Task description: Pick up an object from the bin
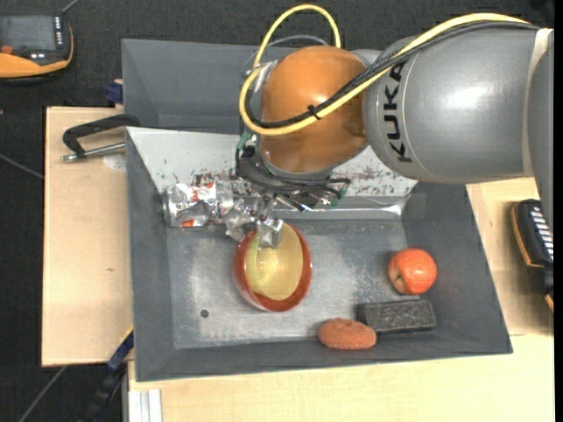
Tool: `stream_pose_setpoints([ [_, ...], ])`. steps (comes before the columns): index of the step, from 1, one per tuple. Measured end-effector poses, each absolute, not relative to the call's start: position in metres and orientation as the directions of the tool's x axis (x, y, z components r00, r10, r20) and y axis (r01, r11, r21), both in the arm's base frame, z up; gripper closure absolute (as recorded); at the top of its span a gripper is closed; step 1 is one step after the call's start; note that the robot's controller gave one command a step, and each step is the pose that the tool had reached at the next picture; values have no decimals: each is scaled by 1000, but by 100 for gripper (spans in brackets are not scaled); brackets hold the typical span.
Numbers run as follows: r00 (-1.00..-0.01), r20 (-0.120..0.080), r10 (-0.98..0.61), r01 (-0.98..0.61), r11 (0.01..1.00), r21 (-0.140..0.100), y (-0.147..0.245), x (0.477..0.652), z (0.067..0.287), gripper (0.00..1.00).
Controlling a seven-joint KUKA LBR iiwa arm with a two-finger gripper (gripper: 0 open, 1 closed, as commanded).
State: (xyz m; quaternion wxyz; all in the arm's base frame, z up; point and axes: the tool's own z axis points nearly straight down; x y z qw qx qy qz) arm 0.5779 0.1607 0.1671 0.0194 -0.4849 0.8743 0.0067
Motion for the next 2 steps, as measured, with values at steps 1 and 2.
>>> stream_pose_setpoints([
  [1,-312,-40,-949,-949,313,-19,136,566,188,100],
  [2,-375,-53,-925,-926,377,-26,153,582,275,100],
])
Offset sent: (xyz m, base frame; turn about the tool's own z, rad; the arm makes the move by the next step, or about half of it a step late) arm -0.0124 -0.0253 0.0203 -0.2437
